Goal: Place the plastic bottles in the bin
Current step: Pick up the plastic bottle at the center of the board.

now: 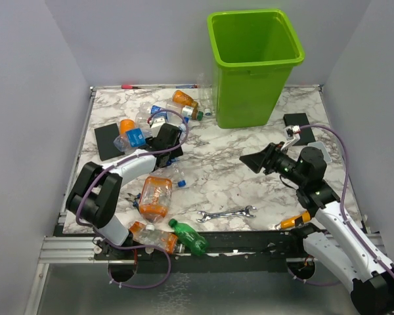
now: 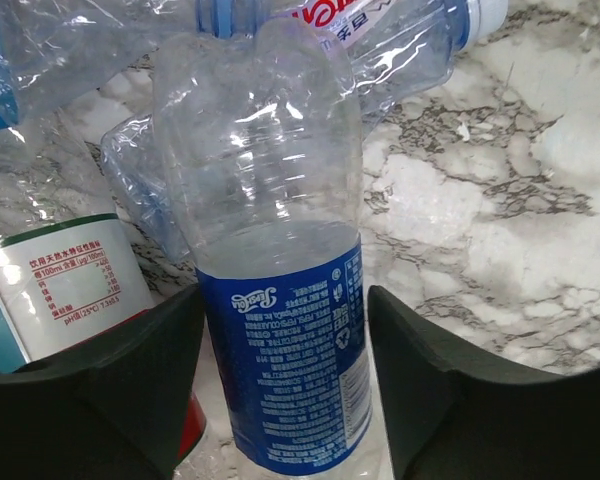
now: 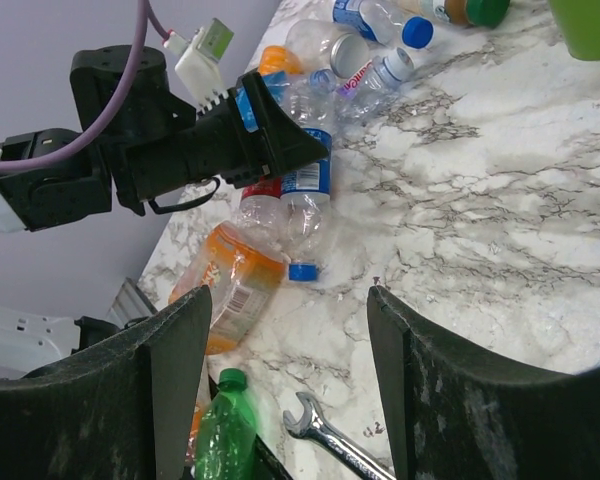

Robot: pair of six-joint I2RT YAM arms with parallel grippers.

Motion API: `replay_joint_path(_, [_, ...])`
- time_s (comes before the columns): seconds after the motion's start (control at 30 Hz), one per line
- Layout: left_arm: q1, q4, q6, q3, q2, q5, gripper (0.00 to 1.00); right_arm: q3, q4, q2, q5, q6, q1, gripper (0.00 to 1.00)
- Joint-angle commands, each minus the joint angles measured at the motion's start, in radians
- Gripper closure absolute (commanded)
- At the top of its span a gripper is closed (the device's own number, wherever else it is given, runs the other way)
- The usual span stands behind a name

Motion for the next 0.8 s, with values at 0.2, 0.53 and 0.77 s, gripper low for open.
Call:
replay_joint_path(0.2, [0.000,0.031,-0.031,-0.020,-0.053,0.066,0.61,0.031,-0.037,-0.010,-0.055,-0.023,0.005,0.32])
replay_joint_path(0.53, [-0.013,0.404,-0.381,-0.187,-0.380,0.259,0.69,0.046,0.080,0.077,-0.041,0.002,0.116,0.30])
replay_joint_path(0.77, [-0.096,0.664,-0.538,-0.313,-0.490,0.215,0.69,0.090,0.249,0.227,0.094,0.063,0.297,0.27])
